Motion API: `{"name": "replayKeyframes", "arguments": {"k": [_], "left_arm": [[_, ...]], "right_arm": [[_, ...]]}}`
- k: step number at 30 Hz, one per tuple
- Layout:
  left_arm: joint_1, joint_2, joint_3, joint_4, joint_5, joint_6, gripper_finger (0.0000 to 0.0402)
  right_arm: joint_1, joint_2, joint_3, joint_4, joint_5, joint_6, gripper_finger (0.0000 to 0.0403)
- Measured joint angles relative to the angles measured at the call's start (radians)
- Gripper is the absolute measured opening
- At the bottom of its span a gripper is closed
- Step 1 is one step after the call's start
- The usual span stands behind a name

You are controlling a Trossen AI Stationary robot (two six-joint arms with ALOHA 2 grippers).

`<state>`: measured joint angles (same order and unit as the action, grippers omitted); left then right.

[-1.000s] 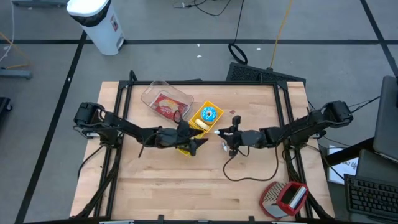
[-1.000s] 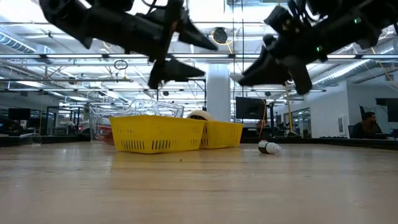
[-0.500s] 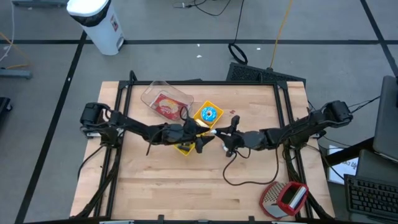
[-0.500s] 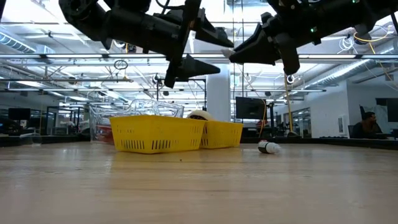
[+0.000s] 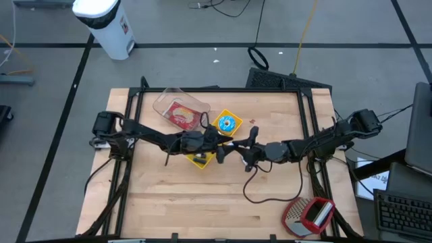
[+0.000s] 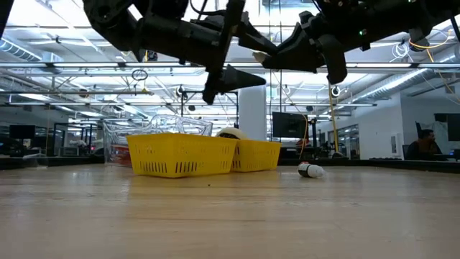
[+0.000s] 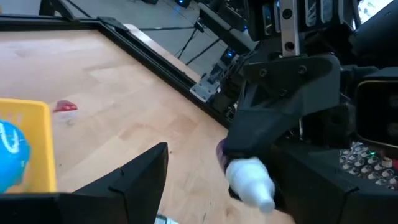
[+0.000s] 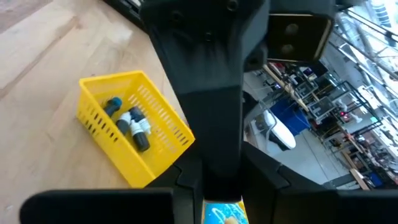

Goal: Pick & Place Food Item
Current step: Put the purple food coloring bottle into the bottom yellow bin

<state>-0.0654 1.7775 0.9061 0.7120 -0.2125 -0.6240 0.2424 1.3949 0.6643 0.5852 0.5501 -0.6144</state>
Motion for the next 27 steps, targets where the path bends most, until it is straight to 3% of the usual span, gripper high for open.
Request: {"name": "replayKeyframes", "arguments": {"k": [11,15,22,27], "left_arm": [[0.001,0.061,0.057,-0.002,0.021,-0.003,0.0273],[0.006,0.061,0.057,0.001,0.037,-0.008,0.0222],[0.007,0.060,0.056,-0.002,0.042,0.045,0.0085],[0.034,0.004,0.055,-0.079,0.144,0.130,0.0066]], "right_arm": [[0.000,0.000,-0.001,-0.036,-0.005,0.017,0.0066],[0.000,0.000,-0.001,-0.037,-0.003,0.024,0.0068],[0.004,0.000,-0.001,-0.050,-0.005,0.050,0.0080],[0.024,-0.001,0.002,-0.033,0.003,0.183,0.0110]]}}
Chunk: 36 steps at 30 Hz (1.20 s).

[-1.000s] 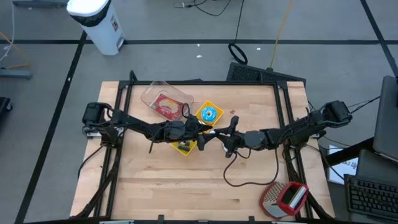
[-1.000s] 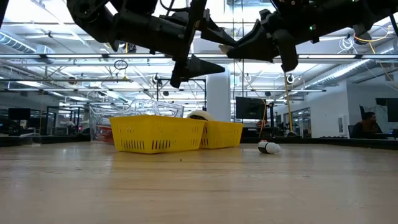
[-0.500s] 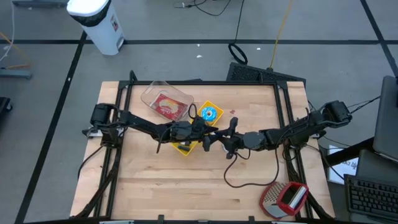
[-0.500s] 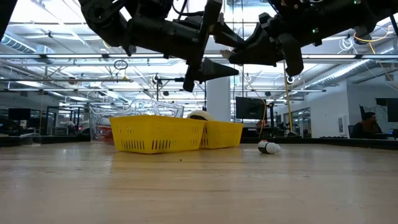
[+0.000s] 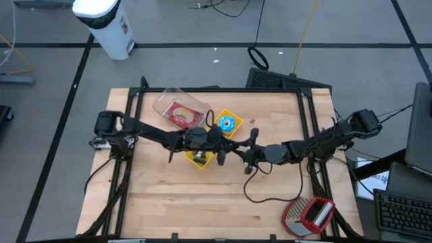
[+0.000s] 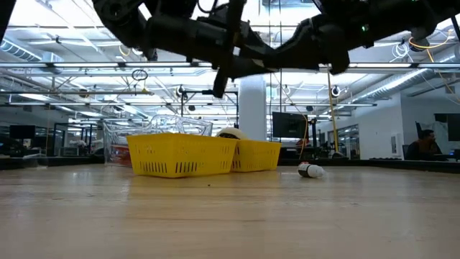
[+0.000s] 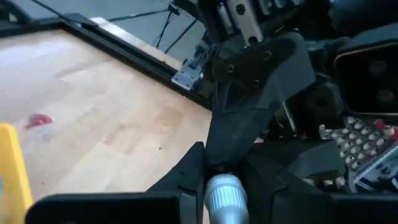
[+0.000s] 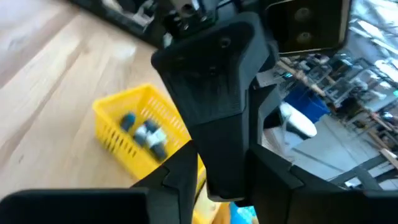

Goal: Pick & Place Food Item
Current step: Put the purple food coloring bottle into the bottom yellow bin

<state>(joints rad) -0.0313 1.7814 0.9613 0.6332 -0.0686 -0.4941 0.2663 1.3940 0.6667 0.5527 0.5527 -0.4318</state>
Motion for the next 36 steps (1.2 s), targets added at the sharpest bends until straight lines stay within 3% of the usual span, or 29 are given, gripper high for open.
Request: {"name": "replayKeyframes", "arguments": {"k": [3,11,19,25,31,36], "left_arm": [[0.012,-0.072,0.001,-0.122,-0.001,0.037,0.0061],[-0.045,-0.231,-0.026,-0.437,-0.213,0.076,0.0059],[-0.137,-0.253,-0.210,-0.403,-0.374,-0.061,0.0059],[-0.169,-0.241,-0.359,-0.261,-0.481,-0.139,0.0059],[-0.165,-0.241,-0.398,-0.223,-0.460,-0.133,0.0061],[-0.165,-0.241,-0.397,-0.220,-0.450,-0.114,0.0092]], "right_arm": [[0.020,-0.002,0.003,0.008,0.056,0.035,0.0126],[0.049,-0.045,-0.001,-0.084,0.234,0.105,0.0134],[0.049,-0.110,-0.004,-0.148,0.231,0.210,0.0132],[0.041,-0.122,-0.019,-0.156,0.203,0.239,0.0129],[0.034,-0.116,-0.018,-0.145,0.202,0.239,0.0130],[0.027,-0.115,-0.018,-0.136,0.202,0.244,0.0127]]}}
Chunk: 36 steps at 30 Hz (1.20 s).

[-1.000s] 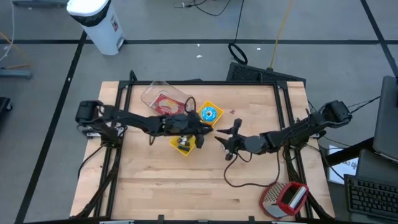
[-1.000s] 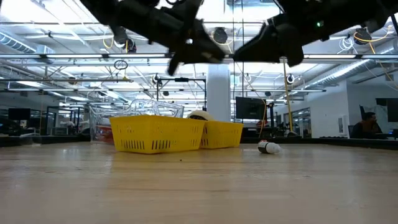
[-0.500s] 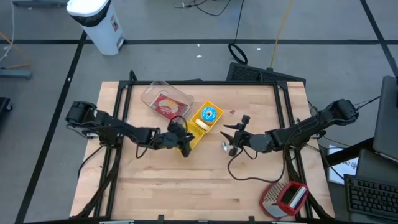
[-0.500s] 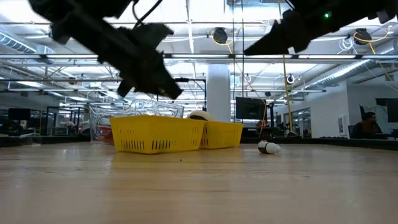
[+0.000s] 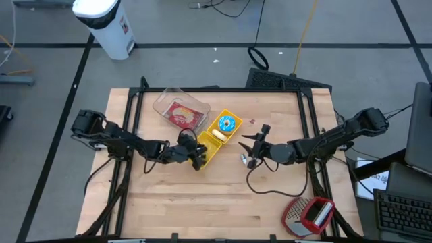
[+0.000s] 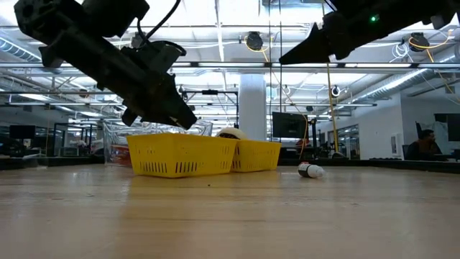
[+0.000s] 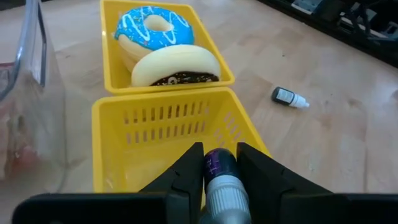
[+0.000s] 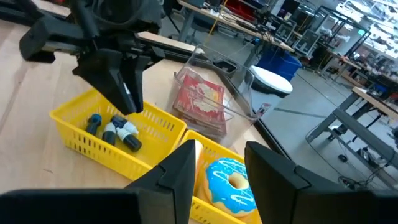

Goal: Pick & Place Food Item
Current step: Put the purple food coloring bottle into the bottom yellow bin, then put the green food coloring bottle into the bottom yellow bin

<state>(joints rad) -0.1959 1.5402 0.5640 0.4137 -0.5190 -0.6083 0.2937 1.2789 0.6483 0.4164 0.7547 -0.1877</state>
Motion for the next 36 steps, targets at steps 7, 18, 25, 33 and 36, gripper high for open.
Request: {"name": "replayKeyframes", "arguments": {"k": [7,18,25,33,36], "left_arm": [[0.004,0.000,0.000,-0.027,0.009,-0.016,0.0085],[0.030,0.000,0.000,-0.029,0.029,-0.031,0.0215],[0.031,0.000,0.000,-0.013,0.029,-0.023,0.0279],[0.031,0.000,0.000,-0.012,0.030,-0.026,0.0296],[0.031,0.000,0.000,-0.012,0.030,-0.026,0.0296]], "right_arm": [[-0.012,0.000,0.000,-0.003,0.000,0.053,0.0129],[-0.013,0.014,0.000,-0.051,-0.225,0.154,0.0147],[-0.011,0.142,0.000,-0.128,-0.236,0.397,0.0178],[0.033,0.263,-0.002,-0.230,-0.235,0.506,0.0213],[0.035,0.263,0.000,-0.246,-0.235,0.548,0.0218]]}}
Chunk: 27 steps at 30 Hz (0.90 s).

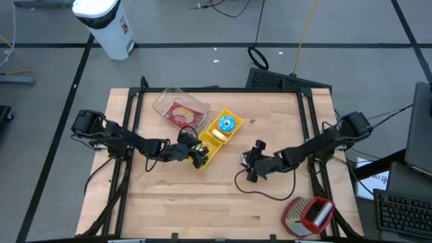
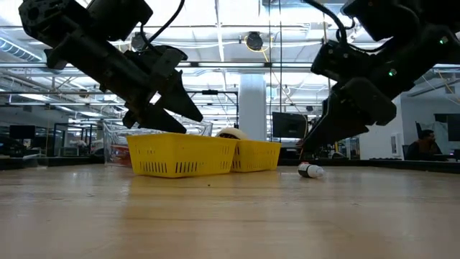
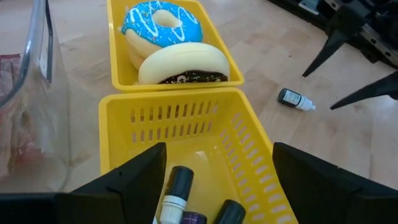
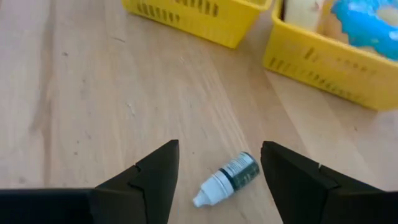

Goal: Pick & Place Food Item
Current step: Put the green food coloring bottle into the bottom yellow bin

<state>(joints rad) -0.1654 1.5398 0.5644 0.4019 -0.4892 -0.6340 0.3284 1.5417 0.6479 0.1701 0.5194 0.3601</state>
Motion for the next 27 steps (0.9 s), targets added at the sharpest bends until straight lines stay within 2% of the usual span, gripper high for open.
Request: {"name": "replayKeyframes", "arguments": {"k": [3,6,16,21,27], "left_arm": [[0.000,0.000,0.000,0.001,0.000,0.000,0.0296],[0.000,0.000,0.000,0.001,0.000,0.000,0.0296],[0.000,0.000,0.000,0.001,0.001,0.000,0.0296],[0.000,0.000,0.000,0.001,0.001,0.000,0.0296],[0.000,0.000,0.000,0.000,0.001,0.000,0.0296]], "right_arm": [[-0.013,0.000,0.000,-0.022,-0.004,0.036,0.0219],[-0.026,0.031,0.000,-0.006,-0.051,0.078,0.0219],[-0.027,0.134,0.002,0.002,-0.060,0.135,0.0207],[-0.030,0.129,0.002,-0.002,-0.080,0.090,0.0177],[-0.034,0.129,0.002,-0.002,-0.107,0.039,0.0117]]}}
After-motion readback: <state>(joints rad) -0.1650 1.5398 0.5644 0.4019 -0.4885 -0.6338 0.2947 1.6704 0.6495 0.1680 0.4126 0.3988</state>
